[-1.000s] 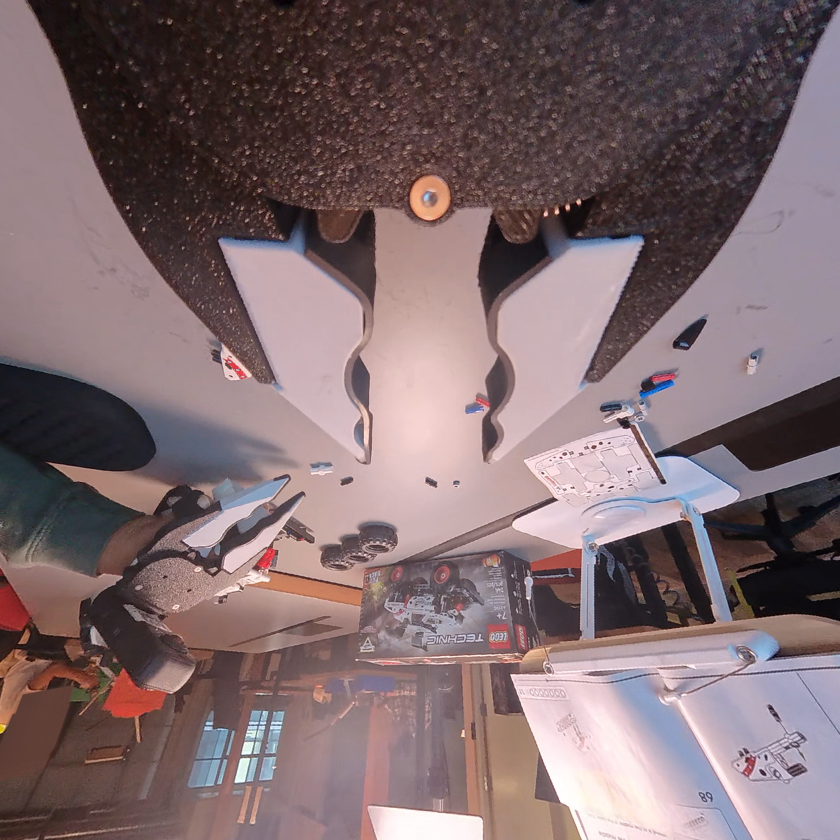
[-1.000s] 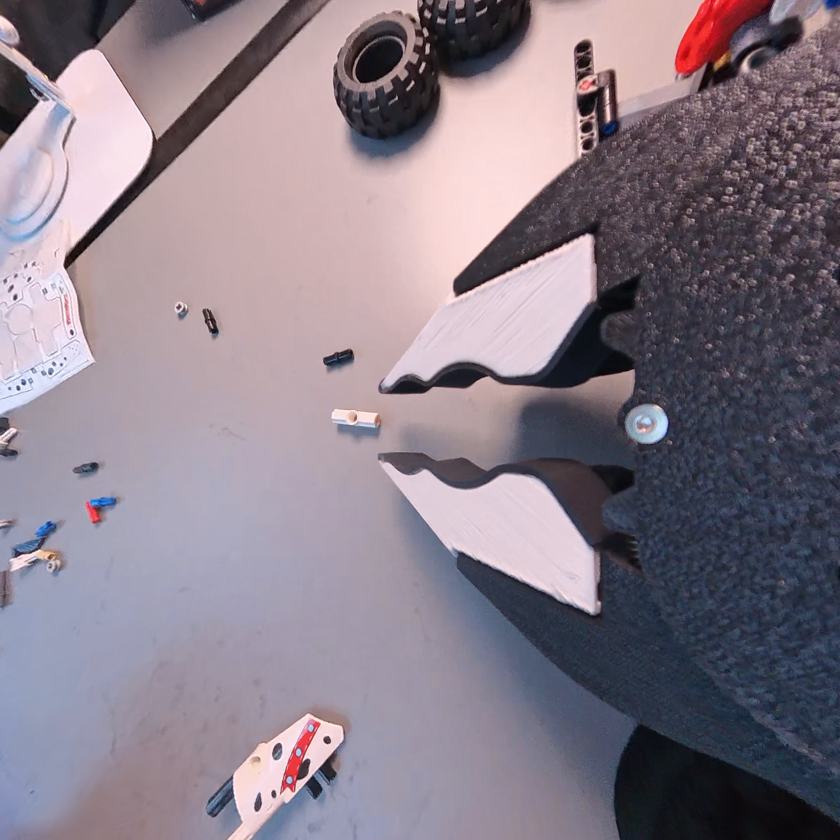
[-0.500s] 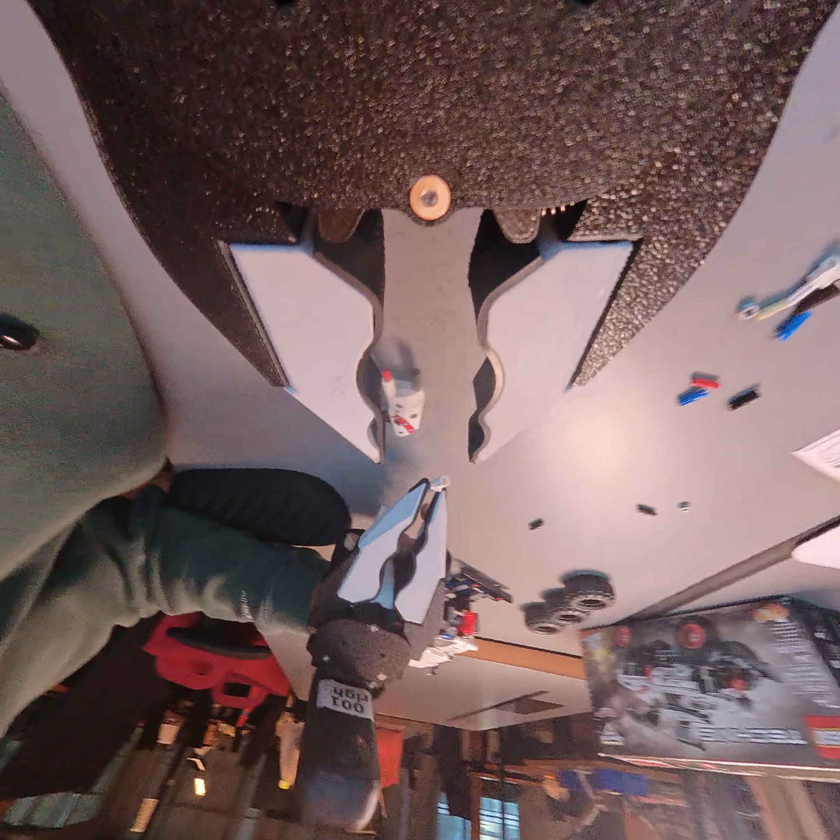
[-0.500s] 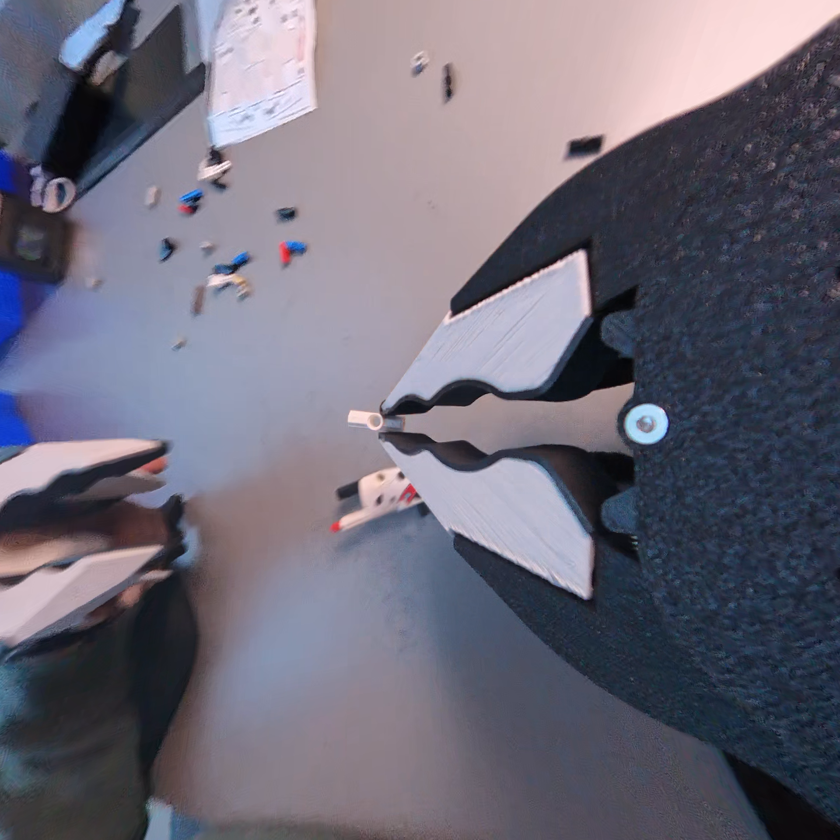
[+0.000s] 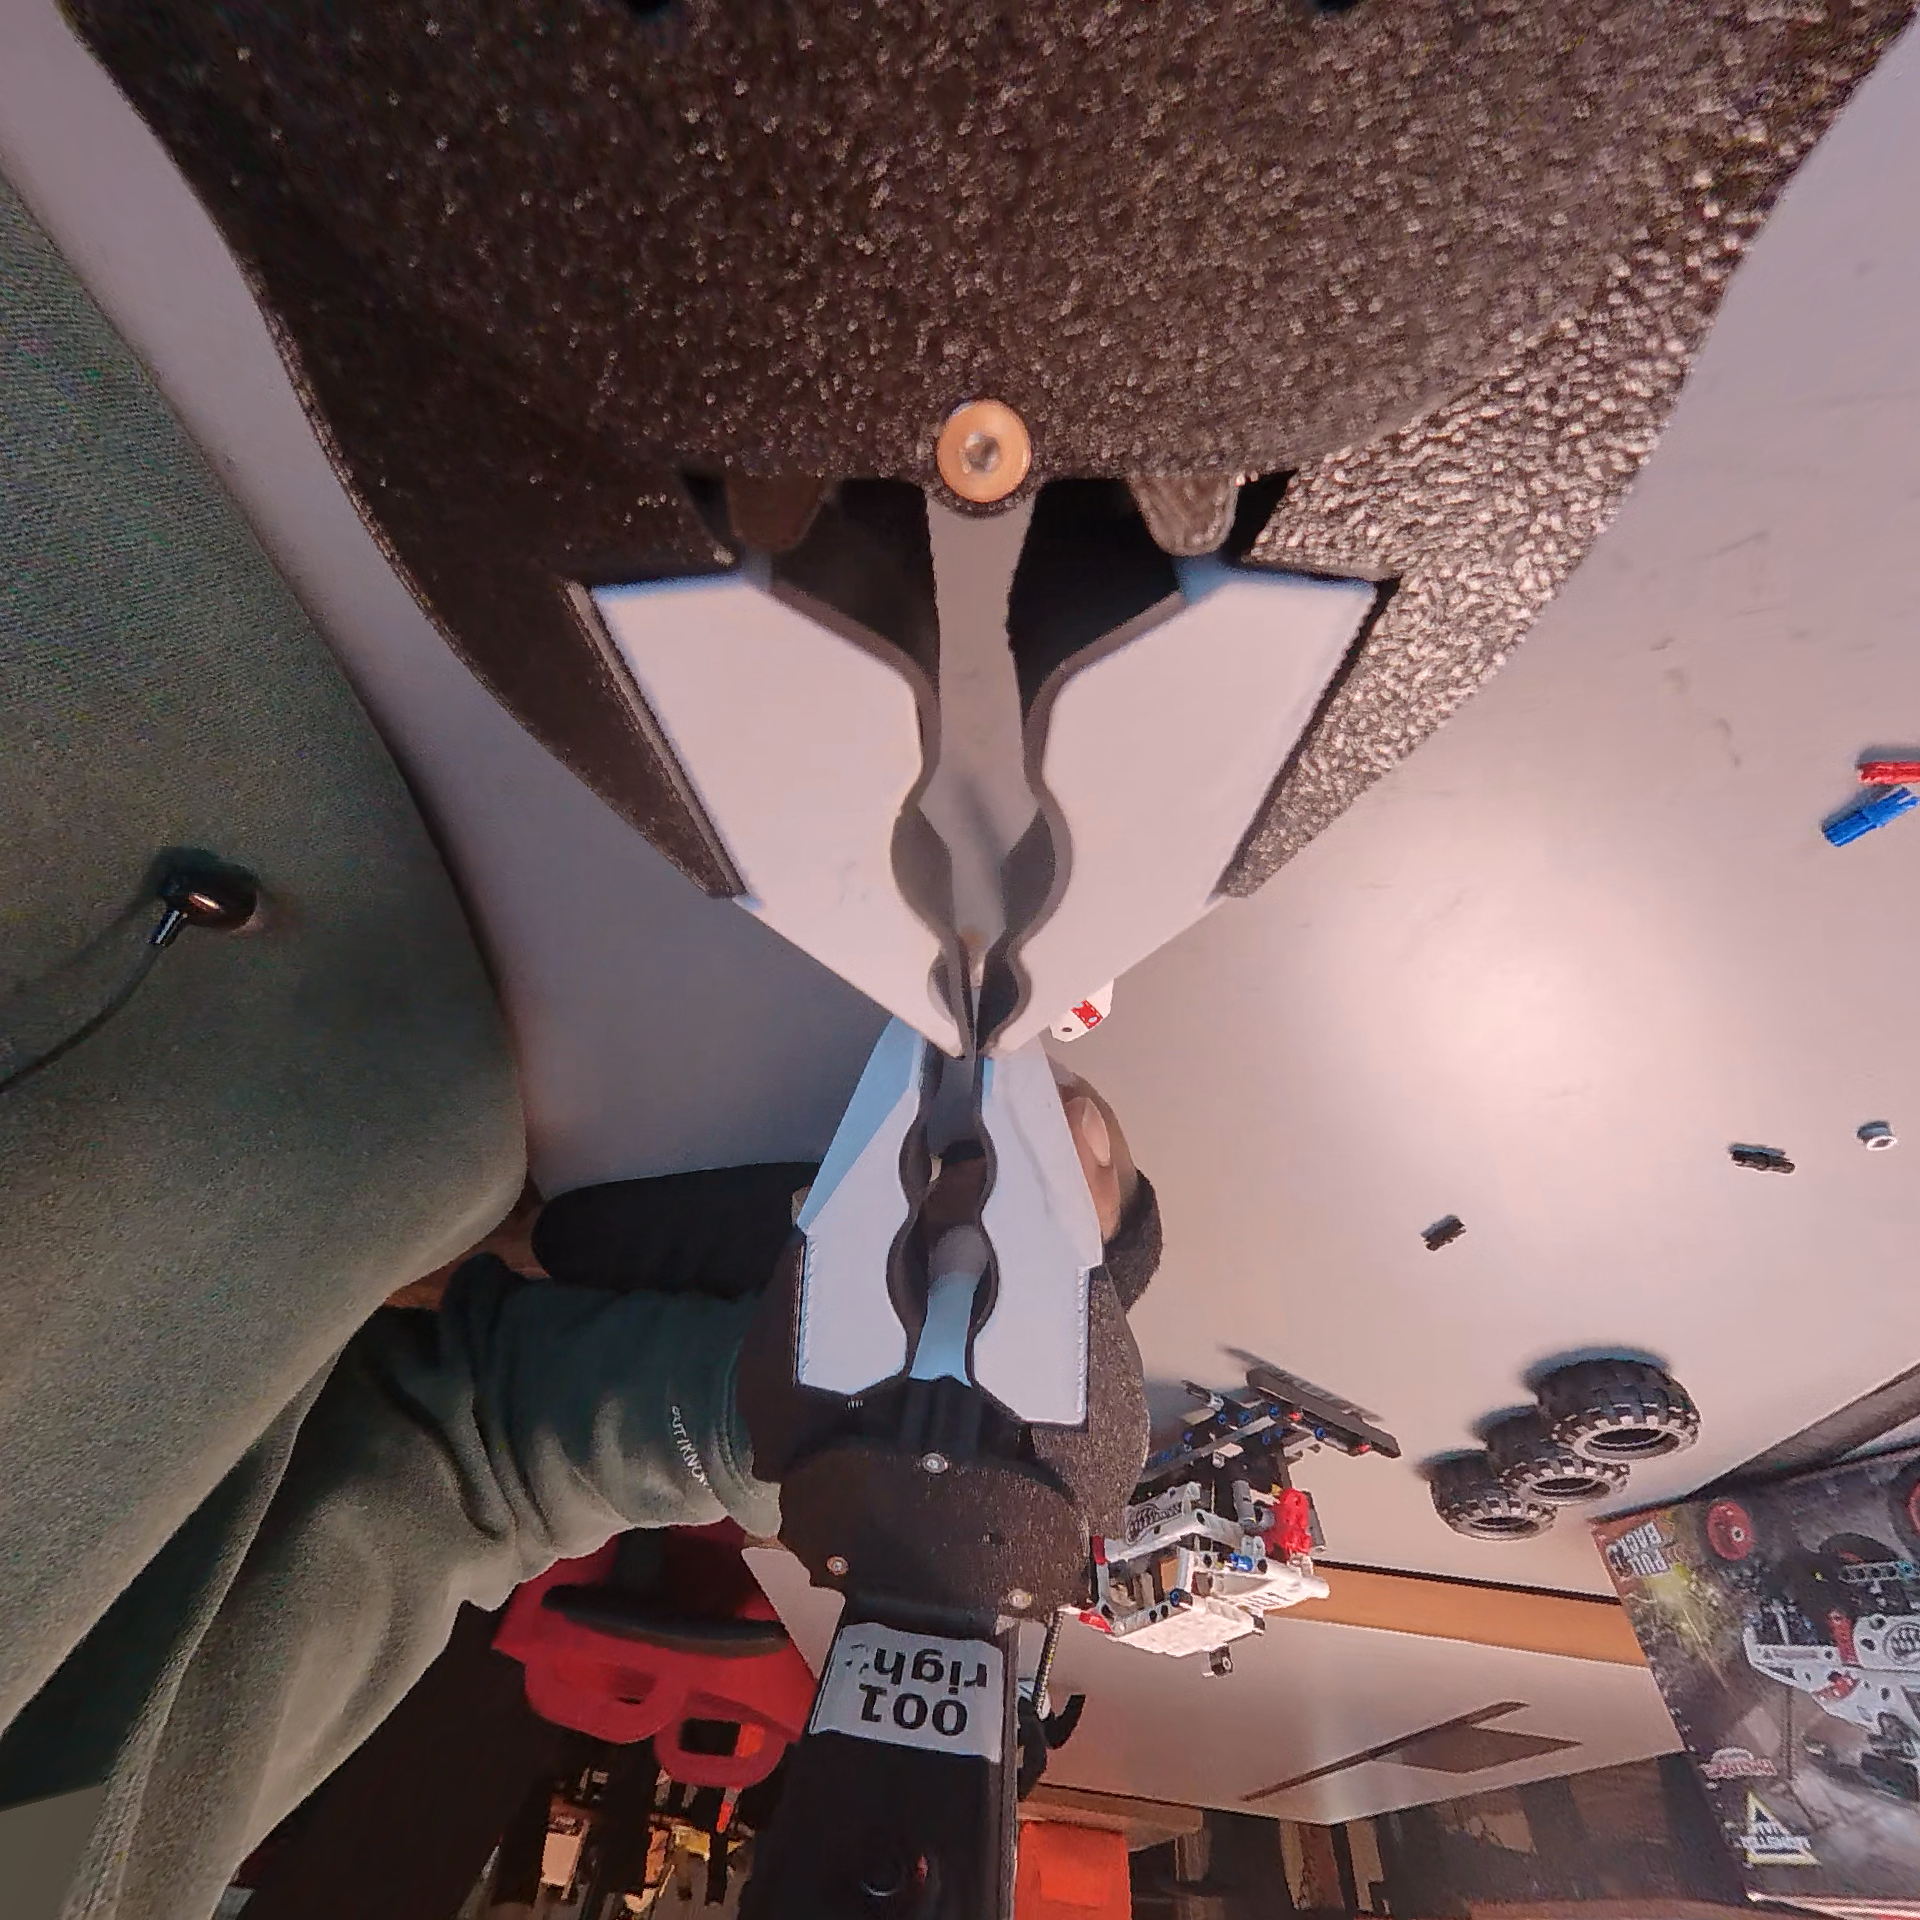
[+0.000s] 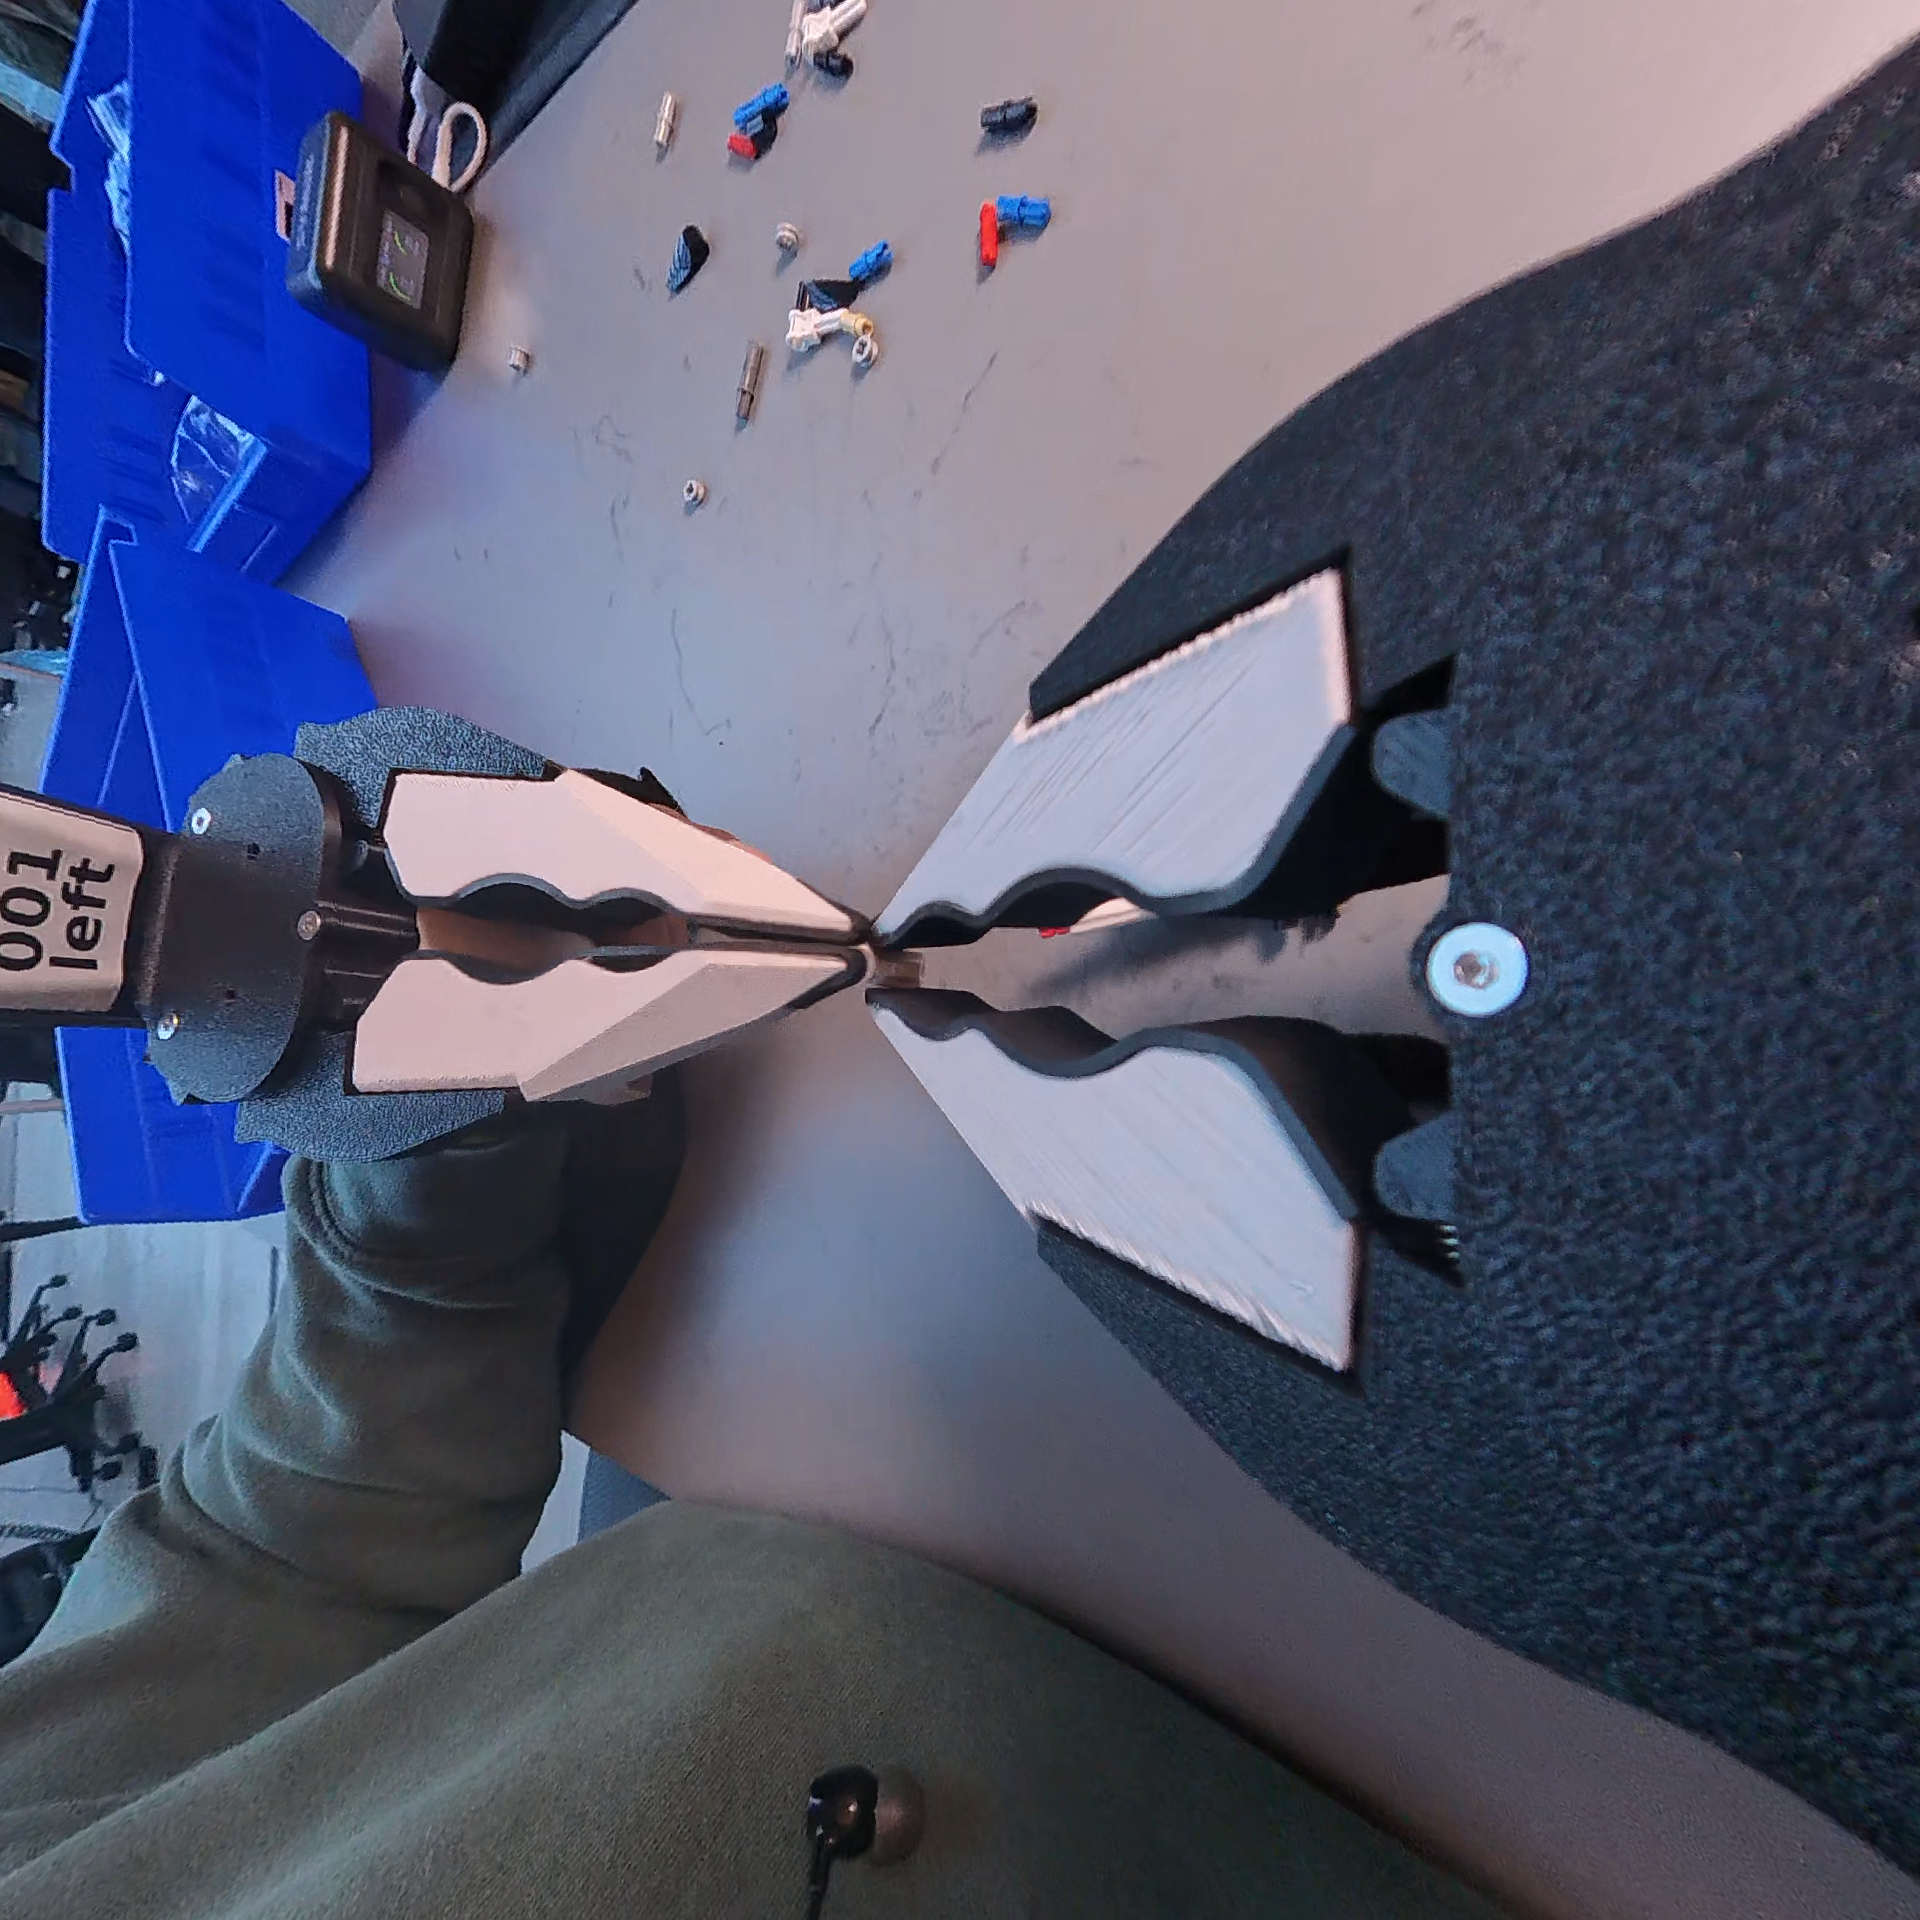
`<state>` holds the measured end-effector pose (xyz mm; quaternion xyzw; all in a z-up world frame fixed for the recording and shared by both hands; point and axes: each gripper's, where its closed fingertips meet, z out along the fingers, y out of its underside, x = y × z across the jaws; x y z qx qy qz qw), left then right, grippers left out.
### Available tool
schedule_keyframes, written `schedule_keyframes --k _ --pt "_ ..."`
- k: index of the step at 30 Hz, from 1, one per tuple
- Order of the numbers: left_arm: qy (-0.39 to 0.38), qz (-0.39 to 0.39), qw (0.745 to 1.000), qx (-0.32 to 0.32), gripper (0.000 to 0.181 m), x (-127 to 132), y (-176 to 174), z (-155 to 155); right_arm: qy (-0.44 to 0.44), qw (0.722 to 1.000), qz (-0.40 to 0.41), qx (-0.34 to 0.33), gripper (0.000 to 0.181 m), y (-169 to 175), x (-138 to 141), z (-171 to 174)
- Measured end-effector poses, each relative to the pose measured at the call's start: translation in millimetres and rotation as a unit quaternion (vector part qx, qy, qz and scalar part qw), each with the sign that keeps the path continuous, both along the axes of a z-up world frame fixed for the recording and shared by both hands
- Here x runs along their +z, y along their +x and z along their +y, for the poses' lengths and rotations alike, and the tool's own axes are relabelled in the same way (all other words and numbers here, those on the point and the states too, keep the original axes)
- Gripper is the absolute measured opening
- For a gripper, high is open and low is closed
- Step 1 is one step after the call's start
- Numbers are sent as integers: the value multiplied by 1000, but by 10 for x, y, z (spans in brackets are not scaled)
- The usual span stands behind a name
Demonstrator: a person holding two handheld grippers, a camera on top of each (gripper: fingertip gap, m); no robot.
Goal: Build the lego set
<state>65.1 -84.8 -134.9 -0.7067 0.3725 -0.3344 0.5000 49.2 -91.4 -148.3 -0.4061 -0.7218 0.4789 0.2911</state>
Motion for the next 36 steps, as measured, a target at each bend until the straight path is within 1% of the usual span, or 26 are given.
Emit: schedule_keyframes --k 3,7,8,11,15,18,22,26,27,29,32,36 --pt "-1 -3 1000 1 1 7 -4 3 8 1000 4 -9 6 -6 -16 38" --pt "-3 -11 1000 11 18 23 -26 34 27 999 15 -23 6 -20 -13 98" --pt "-4 -12 1000 13 20 25 -32 41 36 999 17 -24 6 -20 -20 105" --pt "-4 -6 1000 18 20 16 -39 47 59 998 19 -23 6 -11 -46 93" --pt "-6 13 1000 18 16 -34 -21 37 111 993 34 -34 7 -10 -64 123" --pt "-3 27 999 22 16 -60 -41 44 133 989 59 -38 6 -12 -13 136" --pt "-15 24 999 43 16 -66 -134 93 175 980 85 -47 7 -6 40 170" --pt "-22 26 999 37 6 -89 -122 83 223 968 98 -55 7 -15 51 184" --pt "-21 28 999 38 6 -95 -119 85 232 966 99 -55 7 -15 44 184" --pt "-19 30 999 39 6 -97 -119 87 238 964 101 -57 7 -14 40 188" --pt "-21 29 999 37 12 -98 -109 82 249 962 98 -57 7 -20 21 185" --pt "-26 46 998 38 8 -152 -108 82 268 957 96 -53 6 -20 -20 168"
